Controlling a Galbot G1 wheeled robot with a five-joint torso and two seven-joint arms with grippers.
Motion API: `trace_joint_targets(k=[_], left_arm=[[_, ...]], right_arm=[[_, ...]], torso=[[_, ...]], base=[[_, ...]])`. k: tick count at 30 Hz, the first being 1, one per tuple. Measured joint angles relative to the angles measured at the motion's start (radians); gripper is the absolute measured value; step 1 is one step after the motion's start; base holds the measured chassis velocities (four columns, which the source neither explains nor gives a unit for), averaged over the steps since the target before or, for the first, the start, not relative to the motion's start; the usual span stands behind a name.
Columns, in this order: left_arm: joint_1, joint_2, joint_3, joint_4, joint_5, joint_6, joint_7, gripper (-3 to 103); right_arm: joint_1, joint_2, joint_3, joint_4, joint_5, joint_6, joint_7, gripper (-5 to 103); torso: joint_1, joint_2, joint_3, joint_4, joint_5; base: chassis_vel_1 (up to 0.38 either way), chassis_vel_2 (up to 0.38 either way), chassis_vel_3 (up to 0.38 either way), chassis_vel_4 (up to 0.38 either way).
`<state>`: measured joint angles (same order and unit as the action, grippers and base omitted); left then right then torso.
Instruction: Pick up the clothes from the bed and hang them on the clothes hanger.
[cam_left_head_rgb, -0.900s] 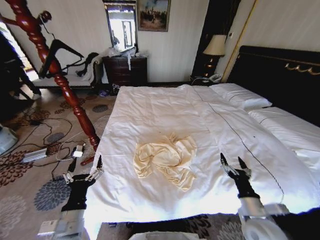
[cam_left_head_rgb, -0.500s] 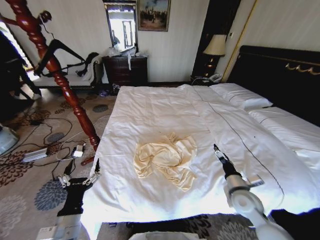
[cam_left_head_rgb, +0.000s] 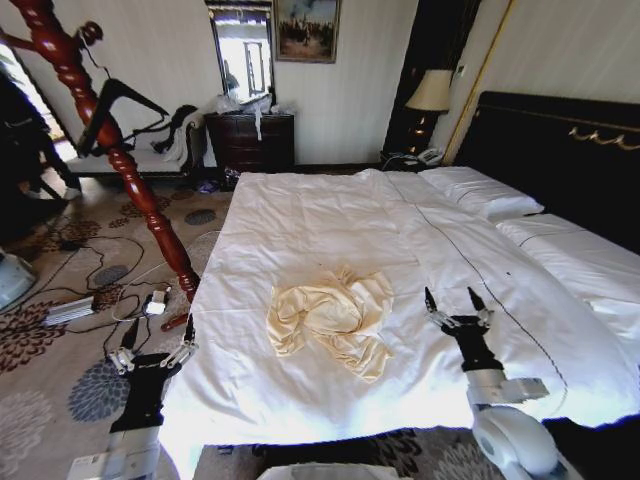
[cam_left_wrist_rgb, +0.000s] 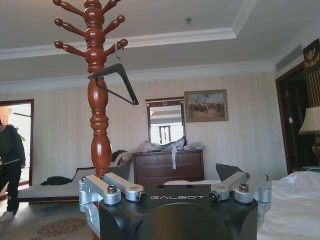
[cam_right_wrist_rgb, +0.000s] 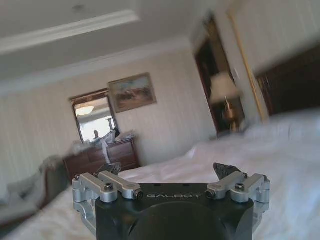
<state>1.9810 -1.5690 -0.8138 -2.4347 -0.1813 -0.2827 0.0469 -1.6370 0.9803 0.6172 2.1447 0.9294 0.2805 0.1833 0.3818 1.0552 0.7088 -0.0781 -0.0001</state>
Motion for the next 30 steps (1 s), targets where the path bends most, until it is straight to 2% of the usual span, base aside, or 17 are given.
trace_joint_targets(k=[1,2,3,4,5,7,11,14,16,19,20,21,27,30], left_arm=[[0.001,0.001,-0.005,0.004,0.002,0.002,0.000,100],[0.001,0.005,-0.026,0.037,0.022,0.007,-0.004,100],[-0.001,0.007,-0.039,0.063,0.035,0.003,-0.010,100],[-0.001,0.007,-0.039,0.063,0.035,0.003,-0.010,100],[-0.003,0.007,-0.050,0.086,0.043,-0.005,-0.013,100],[0.001,0.002,-0.063,0.113,0.037,-0.019,-0.016,100],[0.008,-0.006,-0.076,0.121,0.028,-0.030,-0.018,100],[0.013,-0.011,-0.084,0.113,0.031,-0.033,-0.023,100],[0.014,-0.013,-0.085,0.107,0.036,-0.033,-0.025,100],[0.020,-0.026,-0.084,0.067,0.068,-0.033,-0.029,100],[0.020,-0.026,-0.084,0.067,0.068,-0.033,-0.029,100],[0.021,-0.032,-0.080,0.055,0.074,-0.033,-0.030,100],[0.021,-0.039,-0.071,0.045,0.084,-0.032,-0.034,100],[0.018,-0.039,-0.070,0.049,0.083,-0.032,-0.038,100]], right_arm=[[0.029,-0.001,-0.013,-0.015,0.060,0.000,-0.002,100],[0.148,-0.002,-0.056,-0.096,0.271,0.001,0.020,100],[0.215,-0.002,-0.077,-0.156,0.354,0.002,0.038,100],[0.215,-0.002,-0.077,-0.156,0.354,0.002,0.038,100],[0.287,-0.001,-0.103,-0.227,0.412,0.001,0.055,100],[0.417,-0.001,-0.161,-0.350,0.470,-0.009,0.071,100],[0.564,0.019,-0.241,-0.488,0.503,-0.039,0.107,100],[0.663,0.073,-0.289,-0.586,0.546,-0.074,0.152,100],[0.675,0.084,-0.293,-0.597,0.554,-0.083,0.163,100],[0.693,0.123,-0.320,-0.622,0.579,-0.160,0.216,100],[0.693,0.123,-0.320,-0.622,0.579,-0.160,0.216,100],[0.690,0.131,-0.332,-0.626,0.576,-0.194,0.225,100],[0.683,0.165,-0.362,-0.644,0.543,-0.219,0.194,103],[0.681,0.164,-0.377,-0.640,0.524,-0.207,0.170,89]], torso=[[0.000,0.000,0.000,0.0000,0.0001],[0.000,0.000,0.000,0.0006,0.0003],[0.000,0.000,0.000,0.0006,-0.0001],[0.000,0.000,0.000,0.0006,-0.0001],[0.000,0.000,0.000,0.0004,0.0001],[0.000,0.000,0.000,0.0004,-0.0001],[0.000,0.000,0.000,0.0005,-0.0002],[0.000,0.000,0.000,0.0003,0.0000],[0.000,0.000,0.000,0.0002,-0.0002],[0.000,0.000,0.000,0.0003,-0.0001],[0.000,0.000,0.000,0.0003,-0.0001],[0.000,0.000,0.000,-0.0001,-0.0001],[0.000,0.000,0.000,0.0001,-0.0001],[0.000,0.000,0.000,0.0002,-0.0001]], base=[[0.000,0.000,0.000,0.000],[0.000,0.000,0.000,0.000],[0.000,0.000,0.000,0.000],[0.000,0.000,0.000,0.000],[0.000,0.000,0.000,0.000],[0.000,0.000,0.000,0.000],[0.000,0.000,0.000,0.000],[0.000,0.000,0.000,0.000],[0.000,0.000,0.000,0.000],[0.000,0.000,0.000,0.000],[0.000,0.000,0.000,0.000],[0.000,0.000,0.000,0.000],[0.000,0.000,0.000,0.000],[0.000,0.000,0.000,0.000]])
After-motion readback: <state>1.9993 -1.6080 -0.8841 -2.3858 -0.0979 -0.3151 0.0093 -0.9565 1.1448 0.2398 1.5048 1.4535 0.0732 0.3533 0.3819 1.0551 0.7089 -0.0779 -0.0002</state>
